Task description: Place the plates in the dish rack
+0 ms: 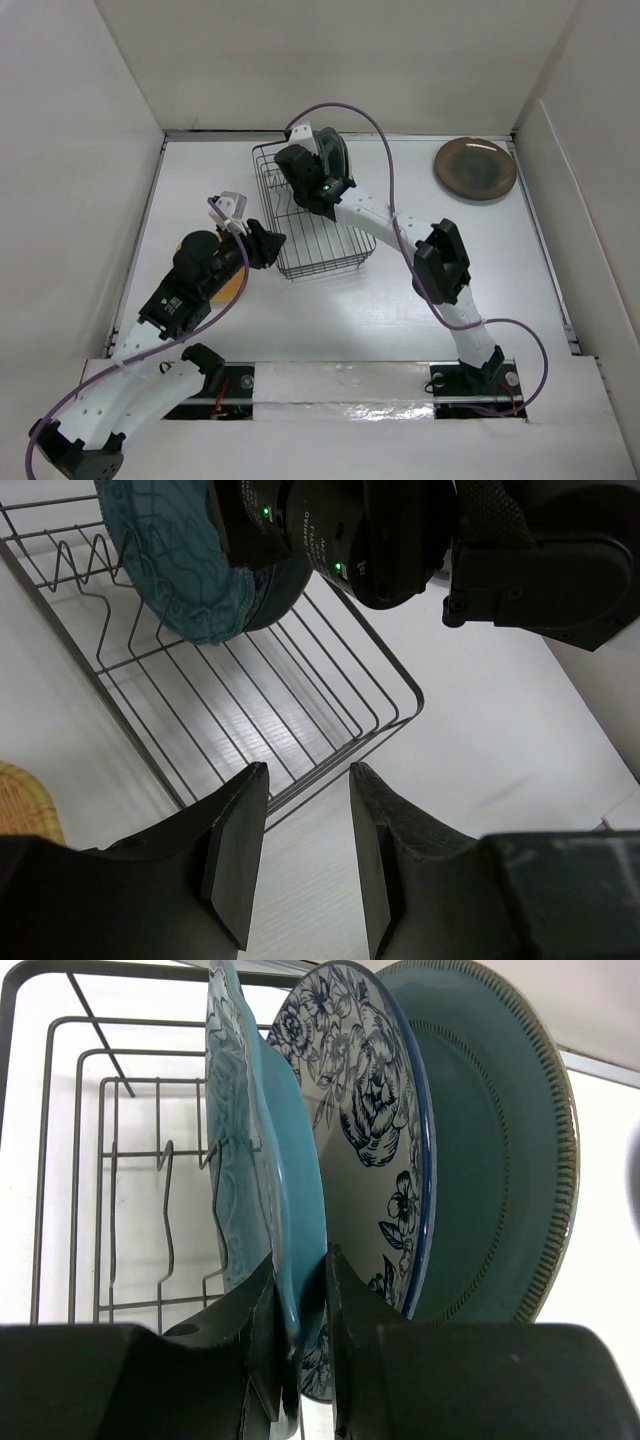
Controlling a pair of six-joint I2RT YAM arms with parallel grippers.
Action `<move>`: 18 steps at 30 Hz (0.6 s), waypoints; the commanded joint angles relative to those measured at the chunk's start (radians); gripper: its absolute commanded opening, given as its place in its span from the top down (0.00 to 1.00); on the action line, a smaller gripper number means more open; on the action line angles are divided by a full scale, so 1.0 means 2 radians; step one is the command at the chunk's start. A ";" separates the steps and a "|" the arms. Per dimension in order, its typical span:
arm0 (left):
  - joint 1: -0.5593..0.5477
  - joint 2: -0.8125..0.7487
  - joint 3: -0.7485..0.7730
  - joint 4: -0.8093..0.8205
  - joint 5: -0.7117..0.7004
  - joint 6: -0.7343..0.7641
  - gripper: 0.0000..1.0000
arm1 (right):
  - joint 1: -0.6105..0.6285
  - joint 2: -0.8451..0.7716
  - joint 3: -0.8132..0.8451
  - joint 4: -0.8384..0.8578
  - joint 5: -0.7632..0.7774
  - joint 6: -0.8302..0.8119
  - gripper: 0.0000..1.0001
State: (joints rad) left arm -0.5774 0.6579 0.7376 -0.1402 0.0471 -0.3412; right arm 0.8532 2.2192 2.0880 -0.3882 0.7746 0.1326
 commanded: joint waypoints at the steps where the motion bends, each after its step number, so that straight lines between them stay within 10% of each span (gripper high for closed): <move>1: -0.004 0.002 0.021 0.015 -0.004 0.004 0.65 | 0.000 -0.030 0.010 0.081 0.019 0.006 1.00; 7: -0.004 0.007 0.020 0.015 -0.016 0.001 0.65 | 0.000 -0.022 -0.010 0.073 0.007 0.056 0.98; 18: 0.026 0.027 0.021 0.015 -0.044 -0.017 0.66 | 0.004 -0.088 -0.027 0.079 -0.049 0.075 0.13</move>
State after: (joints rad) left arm -0.5419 0.7097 0.7376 -0.1402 -0.0048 -0.3569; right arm 0.8612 2.1830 2.0254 -0.3054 0.7048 0.2680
